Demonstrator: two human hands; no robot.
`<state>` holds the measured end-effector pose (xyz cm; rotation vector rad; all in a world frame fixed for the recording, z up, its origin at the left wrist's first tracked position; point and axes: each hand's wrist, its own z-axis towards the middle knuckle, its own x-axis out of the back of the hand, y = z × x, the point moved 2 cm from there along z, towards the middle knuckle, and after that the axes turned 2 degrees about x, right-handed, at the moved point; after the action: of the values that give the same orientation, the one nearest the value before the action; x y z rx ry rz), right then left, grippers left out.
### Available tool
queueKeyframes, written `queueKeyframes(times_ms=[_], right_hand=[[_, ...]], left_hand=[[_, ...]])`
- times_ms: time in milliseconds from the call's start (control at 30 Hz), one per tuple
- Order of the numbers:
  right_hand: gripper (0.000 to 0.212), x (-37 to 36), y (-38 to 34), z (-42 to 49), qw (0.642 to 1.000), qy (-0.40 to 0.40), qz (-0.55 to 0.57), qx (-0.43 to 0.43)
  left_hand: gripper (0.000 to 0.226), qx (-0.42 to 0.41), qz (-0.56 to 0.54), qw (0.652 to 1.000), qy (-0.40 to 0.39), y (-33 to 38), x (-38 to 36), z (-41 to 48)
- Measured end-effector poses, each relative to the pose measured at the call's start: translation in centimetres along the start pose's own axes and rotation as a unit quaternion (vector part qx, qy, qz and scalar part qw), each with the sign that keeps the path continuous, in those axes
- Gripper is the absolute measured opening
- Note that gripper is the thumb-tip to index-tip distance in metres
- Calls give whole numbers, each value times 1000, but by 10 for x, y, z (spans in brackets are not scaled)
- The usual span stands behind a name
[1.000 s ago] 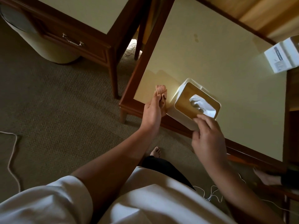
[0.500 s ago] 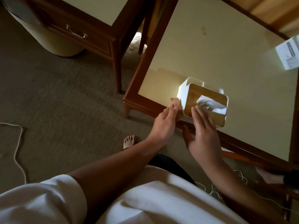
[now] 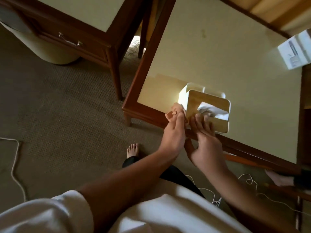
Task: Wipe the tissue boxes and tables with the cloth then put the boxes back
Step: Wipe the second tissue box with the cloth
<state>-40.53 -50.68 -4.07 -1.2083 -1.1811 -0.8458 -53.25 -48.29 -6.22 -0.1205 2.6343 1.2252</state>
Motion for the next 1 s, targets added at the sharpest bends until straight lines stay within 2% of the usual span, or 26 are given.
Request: queueKeyframes(times_ms=[100, 167, 233, 300, 433, 533, 633, 733, 867, 1000], right_hand=[[70, 0, 1, 0, 1000, -13, 14, -3], [71, 2, 4, 1, 999, -34, 30, -4], [72, 4, 3, 3, 998, -43, 41, -13], [72, 5, 1, 6, 998, -41, 45, -23], [65, 7, -4, 6, 999, -19, 31, -37], [52, 14, -10, 8, 997, 21, 46, -60], [28, 14, -17, 14, 991, 106, 45, -73], [28, 12, -20, 20, 980, 185, -9, -77], [37, 8, -18, 23, 975, 208, -56, -59], [26, 9, -12, 19, 975, 214, -54, 1]], left_hand=[[64, -22, -13, 999, 30, 29, 1, 41], [77, 5, -8, 999, 30, 61, 0, 77], [78, -6, 18, 999, 26, 61, -1, 103], [85, -28, 56, 998, 27, 46, 0, 87], [57, -5, 50, 999, 11, 6, 12, 11], [50, -9, -18, 1000, -24, 0, 30, 6], [53, 1, -20, 1000, 2, 13, 42, 15], [52, -10, -27, 999, 29, 14, 52, 19], [46, -7, -68, 994, 80, 20, 64, 20], [48, -12, -83, 991, 100, 16, 71, 23]])
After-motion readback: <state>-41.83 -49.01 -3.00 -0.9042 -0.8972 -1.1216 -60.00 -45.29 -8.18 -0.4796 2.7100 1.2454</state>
